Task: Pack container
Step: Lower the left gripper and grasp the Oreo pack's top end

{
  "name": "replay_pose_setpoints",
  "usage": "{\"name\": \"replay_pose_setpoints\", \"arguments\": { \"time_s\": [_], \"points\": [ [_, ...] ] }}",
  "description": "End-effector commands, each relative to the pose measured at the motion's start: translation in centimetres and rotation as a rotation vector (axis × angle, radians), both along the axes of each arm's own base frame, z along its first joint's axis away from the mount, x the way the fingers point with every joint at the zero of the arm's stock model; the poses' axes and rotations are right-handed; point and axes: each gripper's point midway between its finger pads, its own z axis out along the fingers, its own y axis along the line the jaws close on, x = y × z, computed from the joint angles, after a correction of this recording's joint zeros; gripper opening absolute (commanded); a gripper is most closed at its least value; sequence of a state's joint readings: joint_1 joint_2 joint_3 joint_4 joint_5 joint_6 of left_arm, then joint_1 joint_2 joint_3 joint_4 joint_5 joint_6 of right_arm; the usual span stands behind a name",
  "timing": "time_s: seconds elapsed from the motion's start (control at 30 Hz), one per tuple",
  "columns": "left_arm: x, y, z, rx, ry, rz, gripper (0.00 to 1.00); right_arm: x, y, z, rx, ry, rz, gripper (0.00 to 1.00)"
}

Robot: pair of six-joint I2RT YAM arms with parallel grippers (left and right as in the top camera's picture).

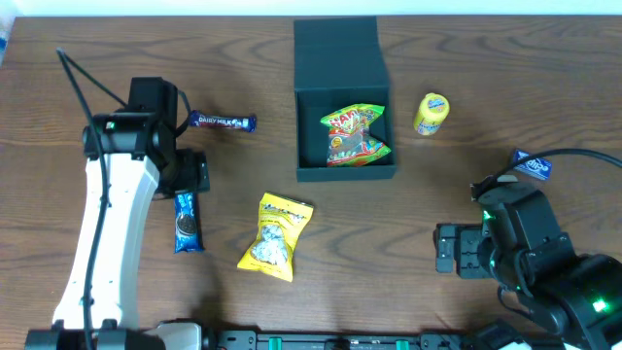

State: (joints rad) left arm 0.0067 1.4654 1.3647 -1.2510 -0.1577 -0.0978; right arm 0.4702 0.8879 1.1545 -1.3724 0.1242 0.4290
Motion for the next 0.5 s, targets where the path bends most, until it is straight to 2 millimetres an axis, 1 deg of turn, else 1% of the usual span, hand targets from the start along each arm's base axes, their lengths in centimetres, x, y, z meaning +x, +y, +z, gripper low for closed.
{"name": "replay_pose_setpoints", "arguments": {
  "time_s": [0.0, 0.07, 0.17, 0.27, 0.3, 0.4, 0.47],
  "points": [
    [0.4, 0.6, -0.9, 0.029, 0.028, -0.025, 0.95, -0.1, 0.1, 0.1, 0.005, -0.004, -0.003, 0.99],
    [0.8, 0.6, -1.6, 0.026, 0.034, -0.027, 0.95, -0.1, 0.1, 0.1, 0.005, -0.003, -0.003, 0.99],
    [1.2, -0.1, -3.2, -0.044, 0.035, -0.05, 0.95, -0.1, 0.1, 0.1, 0.005, -0.003, -0.003, 0.99],
    [0.4, 0.5, -5.2, -0.073, 0.058, -0.029, 0.95, -0.1, 0.1, 0.1, 0.006, -0.003, -0.003, 0.99],
    [-0.1, 0.8, -6.3, -0.083, 0.074, -0.023, 0.95, -0.1, 0.1, 0.1, 0.005, -0.004, -0.003, 0.99],
    [-0.8, 0.6, -8.8, -0.11, 0.087, -0.039, 0.95, -0.1, 0.1, 0.1, 0.005, -0.003, -0.003, 0.99],
    [-0.8, 0.6, -9.9, -0.109, 0.08, -0.04, 0.95, -0.1, 0.1, 0.1, 0.005, -0.003, -0.003, 0.99]
  ]
}}
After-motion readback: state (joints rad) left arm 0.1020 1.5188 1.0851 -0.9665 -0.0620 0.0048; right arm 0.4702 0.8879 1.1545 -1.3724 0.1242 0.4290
